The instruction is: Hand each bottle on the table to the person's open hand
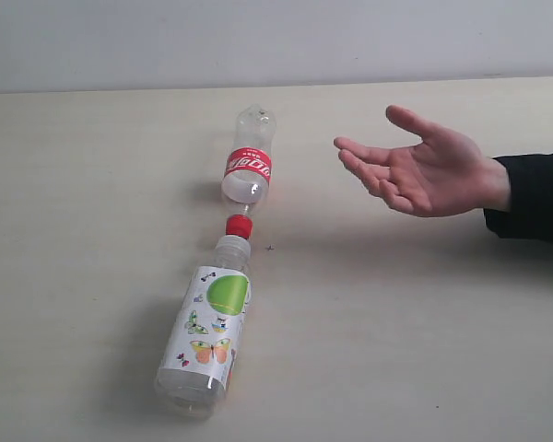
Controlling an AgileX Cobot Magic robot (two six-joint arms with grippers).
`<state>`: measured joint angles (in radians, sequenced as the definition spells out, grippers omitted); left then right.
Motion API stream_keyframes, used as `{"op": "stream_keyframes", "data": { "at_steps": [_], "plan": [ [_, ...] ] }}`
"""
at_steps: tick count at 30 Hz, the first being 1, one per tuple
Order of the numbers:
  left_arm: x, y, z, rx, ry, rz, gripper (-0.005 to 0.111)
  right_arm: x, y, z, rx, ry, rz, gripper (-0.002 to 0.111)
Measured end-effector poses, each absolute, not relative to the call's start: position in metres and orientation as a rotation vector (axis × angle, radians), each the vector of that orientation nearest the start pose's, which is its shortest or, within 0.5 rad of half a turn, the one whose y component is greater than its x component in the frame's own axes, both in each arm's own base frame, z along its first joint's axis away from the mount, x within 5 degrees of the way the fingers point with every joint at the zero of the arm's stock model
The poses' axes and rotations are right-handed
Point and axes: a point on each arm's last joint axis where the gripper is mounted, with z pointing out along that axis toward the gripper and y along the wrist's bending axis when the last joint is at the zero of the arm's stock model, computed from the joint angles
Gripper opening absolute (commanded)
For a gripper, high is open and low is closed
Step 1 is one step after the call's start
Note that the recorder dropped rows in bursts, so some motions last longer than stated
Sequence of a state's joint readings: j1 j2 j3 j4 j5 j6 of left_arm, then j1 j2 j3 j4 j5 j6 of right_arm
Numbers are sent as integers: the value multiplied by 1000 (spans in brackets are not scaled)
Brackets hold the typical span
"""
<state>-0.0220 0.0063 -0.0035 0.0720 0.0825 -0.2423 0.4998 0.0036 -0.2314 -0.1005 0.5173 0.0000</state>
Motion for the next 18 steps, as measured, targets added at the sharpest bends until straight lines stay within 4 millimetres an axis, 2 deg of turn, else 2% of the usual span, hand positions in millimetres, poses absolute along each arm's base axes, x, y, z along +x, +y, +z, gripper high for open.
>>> {"op": "stream_keyframes", "data": {
  "at_steps": [11,18],
  "plan": [
    [57,-1,207,-109,1562,-135,0,36,14,243,-480,1712,254,0],
    [55,-2,223,-61,1379,-124,0,36,14,243,-480,1712,254,0]
  ]
}}
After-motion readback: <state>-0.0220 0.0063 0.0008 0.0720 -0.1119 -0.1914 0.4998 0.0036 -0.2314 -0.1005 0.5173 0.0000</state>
